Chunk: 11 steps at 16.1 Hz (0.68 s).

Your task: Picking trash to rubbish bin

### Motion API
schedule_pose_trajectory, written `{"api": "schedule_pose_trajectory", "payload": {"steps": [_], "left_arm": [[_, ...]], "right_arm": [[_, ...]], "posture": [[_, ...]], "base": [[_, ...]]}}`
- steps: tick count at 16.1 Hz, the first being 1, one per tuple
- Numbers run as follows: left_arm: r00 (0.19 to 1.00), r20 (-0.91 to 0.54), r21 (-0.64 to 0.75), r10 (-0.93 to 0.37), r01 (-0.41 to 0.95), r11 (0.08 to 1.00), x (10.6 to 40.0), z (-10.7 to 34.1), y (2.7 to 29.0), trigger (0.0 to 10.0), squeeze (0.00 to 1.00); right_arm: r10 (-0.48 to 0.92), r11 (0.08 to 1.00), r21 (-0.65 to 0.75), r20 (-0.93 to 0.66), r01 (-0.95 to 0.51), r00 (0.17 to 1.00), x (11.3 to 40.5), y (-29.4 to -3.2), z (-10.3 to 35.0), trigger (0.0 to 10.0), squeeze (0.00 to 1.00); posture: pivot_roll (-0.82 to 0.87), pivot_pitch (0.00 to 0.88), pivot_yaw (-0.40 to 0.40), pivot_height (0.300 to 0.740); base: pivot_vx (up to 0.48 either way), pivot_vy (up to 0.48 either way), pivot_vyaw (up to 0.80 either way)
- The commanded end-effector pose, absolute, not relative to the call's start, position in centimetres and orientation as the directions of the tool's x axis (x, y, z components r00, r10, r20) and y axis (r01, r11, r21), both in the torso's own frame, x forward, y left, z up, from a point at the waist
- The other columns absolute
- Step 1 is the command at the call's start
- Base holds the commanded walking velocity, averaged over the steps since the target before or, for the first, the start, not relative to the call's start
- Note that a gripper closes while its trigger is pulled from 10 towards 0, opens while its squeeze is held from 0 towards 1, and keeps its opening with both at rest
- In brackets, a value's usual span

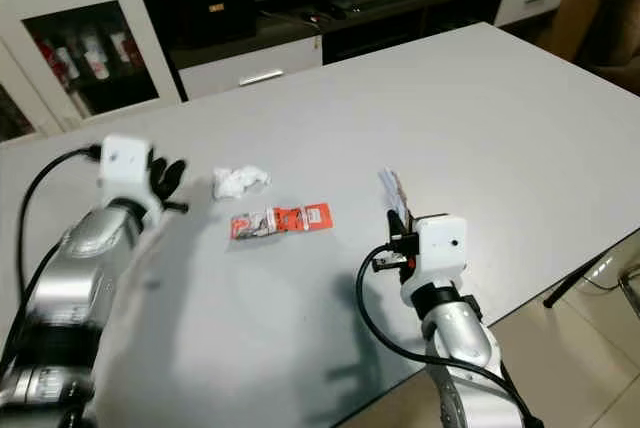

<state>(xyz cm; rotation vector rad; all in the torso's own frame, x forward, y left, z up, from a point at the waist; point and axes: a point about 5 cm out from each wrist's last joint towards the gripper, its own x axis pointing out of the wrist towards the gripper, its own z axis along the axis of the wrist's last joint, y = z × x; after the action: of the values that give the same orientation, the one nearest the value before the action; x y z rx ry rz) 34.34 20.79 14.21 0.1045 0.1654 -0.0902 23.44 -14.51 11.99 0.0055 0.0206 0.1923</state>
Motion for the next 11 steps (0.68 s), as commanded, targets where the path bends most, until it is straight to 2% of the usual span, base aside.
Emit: {"api": "schedule_pose_trajectory", "payload": {"steps": [1, 4, 11], "left_arm": [[0.979, -0.181, 0.095, -0.089, 0.107, 0.99, 35.2, 14.4, 21.0, 10.0, 1.0], [0.972, -0.209, 0.091, -0.107, 0.129, 0.987, 37.9, 14.8, 20.7, 10.0, 1.0], [0.974, -0.219, 0.099, -0.052, 0.075, 0.992, 39.7, 15.7, 20.8, 10.0, 1.0]], "right_arm": [[0.203, 0.979, 0.013, -0.014, -0.202, 0.979, 23.5, -14.4, 12.3, 10.0, 0.0], [0.225, 0.974, -0.006, -0.033, -0.225, 0.974, 23.2, -14.3, 12.1, 10.0, 0.0], [0.215, 0.977, 0.005, -0.054, -0.215, 0.975, 21.8, -13.9, 11.6, 10.0, 0.0]], "posture": [[-0.05, 0.032, 0.035, 0.74], [-0.06, 0.03, 0.018, 0.74], [-0.12, 0.033, 0.054, 0.74]], "base": [[0.0, 0.0, 0.0], [0.0, 0.0, 0.0], [0.0, 0.0, 0.0]]}}
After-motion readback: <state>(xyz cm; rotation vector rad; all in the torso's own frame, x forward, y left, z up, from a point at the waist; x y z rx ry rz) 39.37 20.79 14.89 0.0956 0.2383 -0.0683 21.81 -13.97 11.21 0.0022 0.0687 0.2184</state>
